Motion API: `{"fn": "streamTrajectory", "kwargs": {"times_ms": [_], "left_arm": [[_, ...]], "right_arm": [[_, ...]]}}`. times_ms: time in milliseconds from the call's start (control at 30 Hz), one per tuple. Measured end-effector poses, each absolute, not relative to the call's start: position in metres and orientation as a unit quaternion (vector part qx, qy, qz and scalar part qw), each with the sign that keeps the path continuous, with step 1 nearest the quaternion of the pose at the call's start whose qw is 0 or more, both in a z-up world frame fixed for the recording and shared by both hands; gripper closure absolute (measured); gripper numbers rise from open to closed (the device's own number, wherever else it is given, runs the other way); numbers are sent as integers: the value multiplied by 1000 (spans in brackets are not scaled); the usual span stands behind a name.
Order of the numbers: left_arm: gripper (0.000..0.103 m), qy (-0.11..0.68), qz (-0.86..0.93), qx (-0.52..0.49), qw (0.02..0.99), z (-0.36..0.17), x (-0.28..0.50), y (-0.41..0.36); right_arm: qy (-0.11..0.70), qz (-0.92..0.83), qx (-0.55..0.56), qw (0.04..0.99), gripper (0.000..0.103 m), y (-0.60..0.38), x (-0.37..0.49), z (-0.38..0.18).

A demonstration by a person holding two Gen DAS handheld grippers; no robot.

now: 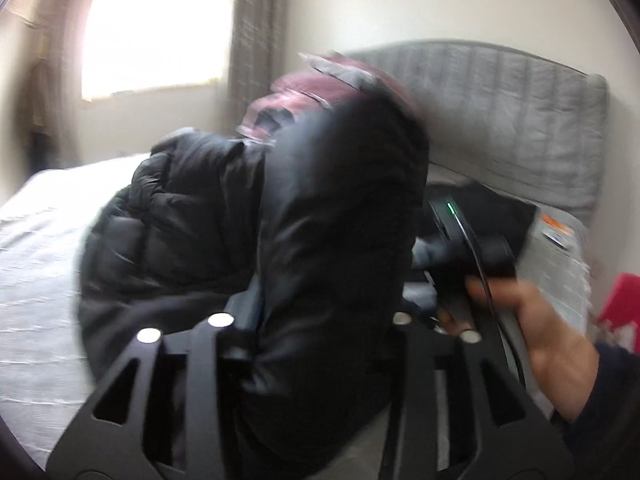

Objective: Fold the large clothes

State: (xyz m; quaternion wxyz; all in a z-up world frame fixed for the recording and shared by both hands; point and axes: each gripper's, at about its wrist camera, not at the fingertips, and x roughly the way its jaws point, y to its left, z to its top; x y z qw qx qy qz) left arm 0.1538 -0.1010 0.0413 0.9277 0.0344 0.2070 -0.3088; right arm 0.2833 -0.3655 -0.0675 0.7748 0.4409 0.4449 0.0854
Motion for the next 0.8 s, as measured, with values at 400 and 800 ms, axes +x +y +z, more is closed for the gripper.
{"fn": "streamTrajectory", "kwargs": {"times_ms": [400, 800], "left_arm": [[30, 224, -414, -95, 877, 56, 122, -57], [28, 319, -205, -129, 916, 26, 160, 11]], "right_arm": [[357, 52, 357, 862, 49, -377, 244, 30], [452, 129, 69, 880, 88, -234, 250, 22]]}}
